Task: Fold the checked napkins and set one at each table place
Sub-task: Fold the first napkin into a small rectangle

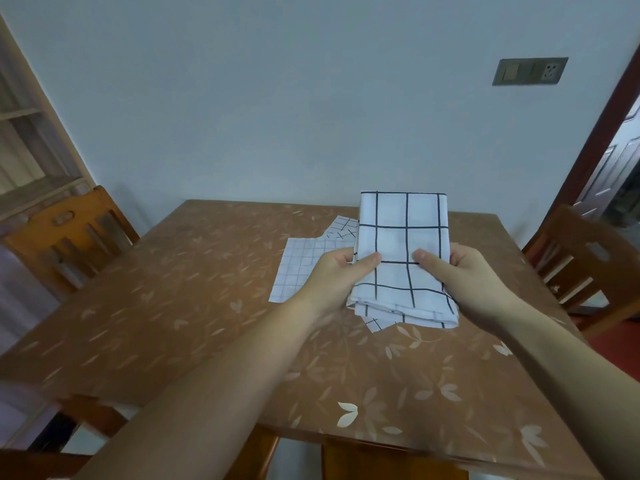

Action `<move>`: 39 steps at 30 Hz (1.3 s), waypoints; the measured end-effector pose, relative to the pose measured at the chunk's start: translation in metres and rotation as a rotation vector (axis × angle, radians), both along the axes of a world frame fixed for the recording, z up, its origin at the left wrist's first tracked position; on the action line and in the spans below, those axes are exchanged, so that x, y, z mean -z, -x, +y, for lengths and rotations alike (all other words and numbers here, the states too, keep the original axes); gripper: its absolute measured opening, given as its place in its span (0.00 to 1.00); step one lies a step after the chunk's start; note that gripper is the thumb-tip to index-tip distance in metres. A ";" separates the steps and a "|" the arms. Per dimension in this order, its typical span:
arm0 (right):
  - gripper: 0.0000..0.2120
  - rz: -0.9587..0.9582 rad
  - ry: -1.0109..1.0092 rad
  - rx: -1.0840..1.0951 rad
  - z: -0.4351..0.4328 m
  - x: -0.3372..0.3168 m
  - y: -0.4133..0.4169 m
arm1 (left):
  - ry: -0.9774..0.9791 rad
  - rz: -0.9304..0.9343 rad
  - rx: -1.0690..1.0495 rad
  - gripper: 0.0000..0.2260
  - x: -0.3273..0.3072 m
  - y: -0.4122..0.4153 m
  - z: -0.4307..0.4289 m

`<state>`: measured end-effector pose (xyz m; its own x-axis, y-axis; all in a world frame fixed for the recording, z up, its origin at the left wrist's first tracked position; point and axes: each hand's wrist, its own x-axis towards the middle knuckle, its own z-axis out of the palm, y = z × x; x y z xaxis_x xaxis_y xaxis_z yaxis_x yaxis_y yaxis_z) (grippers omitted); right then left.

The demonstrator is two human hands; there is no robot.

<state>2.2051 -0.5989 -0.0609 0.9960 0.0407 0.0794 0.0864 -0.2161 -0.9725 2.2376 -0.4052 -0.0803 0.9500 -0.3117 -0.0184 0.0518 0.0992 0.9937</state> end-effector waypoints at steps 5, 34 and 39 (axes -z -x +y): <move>0.23 0.107 -0.087 -0.156 -0.004 -0.005 0.002 | 0.098 0.107 0.038 0.10 -0.003 0.001 0.006; 0.26 0.037 0.118 -0.262 -0.018 -0.008 -0.004 | -0.182 0.394 0.076 0.23 -0.008 -0.003 0.020; 0.26 0.039 0.123 -0.278 -0.013 -0.010 -0.002 | -0.272 0.252 0.015 0.14 -0.006 -0.002 0.014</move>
<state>2.2071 -0.6115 -0.0513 0.9476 0.3187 0.0191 0.1219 -0.3059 -0.9442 2.2392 -0.3915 -0.0739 0.9003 -0.2774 -0.3355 0.2978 -0.1696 0.9394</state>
